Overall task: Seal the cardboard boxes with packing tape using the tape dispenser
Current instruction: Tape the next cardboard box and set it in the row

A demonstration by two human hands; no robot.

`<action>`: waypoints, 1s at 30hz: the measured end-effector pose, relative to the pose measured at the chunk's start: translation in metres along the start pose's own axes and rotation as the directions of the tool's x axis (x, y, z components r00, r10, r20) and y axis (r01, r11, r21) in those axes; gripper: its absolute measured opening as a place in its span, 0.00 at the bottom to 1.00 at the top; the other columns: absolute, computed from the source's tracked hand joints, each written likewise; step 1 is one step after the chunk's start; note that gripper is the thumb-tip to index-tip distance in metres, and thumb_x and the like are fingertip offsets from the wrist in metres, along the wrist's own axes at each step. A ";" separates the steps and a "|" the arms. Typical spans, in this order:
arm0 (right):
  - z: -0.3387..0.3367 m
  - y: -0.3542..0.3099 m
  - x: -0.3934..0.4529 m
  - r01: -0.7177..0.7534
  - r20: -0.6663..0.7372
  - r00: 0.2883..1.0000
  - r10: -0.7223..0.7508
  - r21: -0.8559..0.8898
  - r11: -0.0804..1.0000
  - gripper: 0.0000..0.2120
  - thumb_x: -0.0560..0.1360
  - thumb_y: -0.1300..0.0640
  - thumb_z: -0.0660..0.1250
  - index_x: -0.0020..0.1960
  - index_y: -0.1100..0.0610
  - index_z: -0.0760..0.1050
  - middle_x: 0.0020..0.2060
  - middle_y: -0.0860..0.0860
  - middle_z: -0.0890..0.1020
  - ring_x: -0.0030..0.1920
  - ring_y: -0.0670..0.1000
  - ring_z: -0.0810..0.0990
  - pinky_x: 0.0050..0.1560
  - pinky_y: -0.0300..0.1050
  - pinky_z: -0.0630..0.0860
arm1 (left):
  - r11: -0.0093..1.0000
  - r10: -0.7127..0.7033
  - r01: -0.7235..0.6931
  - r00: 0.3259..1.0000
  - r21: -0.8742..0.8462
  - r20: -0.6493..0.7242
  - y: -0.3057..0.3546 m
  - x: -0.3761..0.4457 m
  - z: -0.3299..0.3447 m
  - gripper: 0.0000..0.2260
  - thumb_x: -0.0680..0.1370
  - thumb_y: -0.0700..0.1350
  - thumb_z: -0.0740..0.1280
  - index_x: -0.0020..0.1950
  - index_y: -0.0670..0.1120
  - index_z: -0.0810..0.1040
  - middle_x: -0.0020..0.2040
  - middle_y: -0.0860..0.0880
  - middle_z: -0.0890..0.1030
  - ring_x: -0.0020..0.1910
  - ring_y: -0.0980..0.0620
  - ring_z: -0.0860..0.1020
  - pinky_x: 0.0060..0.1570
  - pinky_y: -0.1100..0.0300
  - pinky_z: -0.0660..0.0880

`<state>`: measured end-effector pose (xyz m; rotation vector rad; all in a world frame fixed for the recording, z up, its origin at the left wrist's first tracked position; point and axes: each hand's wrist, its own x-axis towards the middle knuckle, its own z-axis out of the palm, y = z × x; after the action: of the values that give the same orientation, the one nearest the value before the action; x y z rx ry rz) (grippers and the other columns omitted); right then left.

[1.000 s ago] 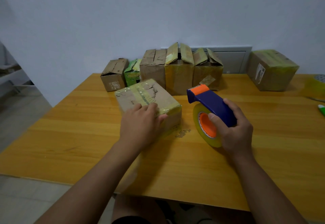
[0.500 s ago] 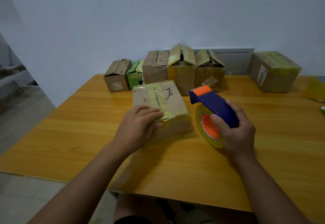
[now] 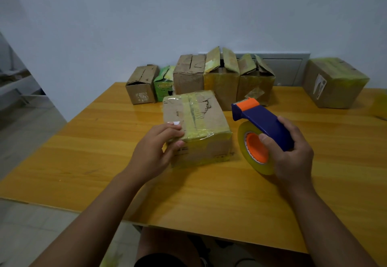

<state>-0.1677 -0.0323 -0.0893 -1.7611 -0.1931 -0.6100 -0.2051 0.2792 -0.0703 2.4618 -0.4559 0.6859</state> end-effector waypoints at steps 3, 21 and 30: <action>0.000 0.000 -0.001 0.002 -0.006 1.000 -0.002 0.010 1.000 0.37 0.65 0.36 0.68 0.70 0.51 0.71 0.60 0.43 0.75 0.54 0.37 0.76 0.46 0.32 0.74 | 0.999 -0.005 0.005 1.000 -0.039 0.003 -0.003 0.000 -0.002 0.16 0.78 0.56 0.64 0.59 0.48 0.81 0.61 0.53 0.79 0.66 0.55 0.73 0.62 0.53 0.73; 0.001 -0.002 -0.004 0.005 -0.033 0.999 -0.004 0.028 1.000 0.36 0.67 0.36 0.69 0.70 0.51 0.70 0.60 0.43 0.75 0.55 0.38 0.76 0.48 0.39 0.77 | 0.984 -0.176 0.173 0.976 -0.031 -0.129 0.024 -0.005 0.015 0.12 0.75 0.55 0.69 0.52 0.50 0.75 0.59 0.52 0.81 0.64 0.56 0.73 0.57 0.57 0.73; 0.001 -0.003 -0.004 -0.013 -0.090 0.996 0.016 0.040 0.999 0.36 0.67 0.37 0.69 0.70 0.52 0.71 0.61 0.46 0.76 0.57 0.46 0.77 0.48 0.34 0.76 | 0.873 -0.096 0.186 0.972 0.450 -0.215 0.064 0.002 0.033 0.16 0.77 0.61 0.61 0.50 0.50 0.77 0.47 0.51 0.78 0.49 0.48 0.72 0.45 0.53 0.65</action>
<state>-0.1717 -0.0300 -0.0889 -1.6922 -0.1288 -0.6696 -0.2197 0.2085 -0.0672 2.8013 -0.0288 1.0546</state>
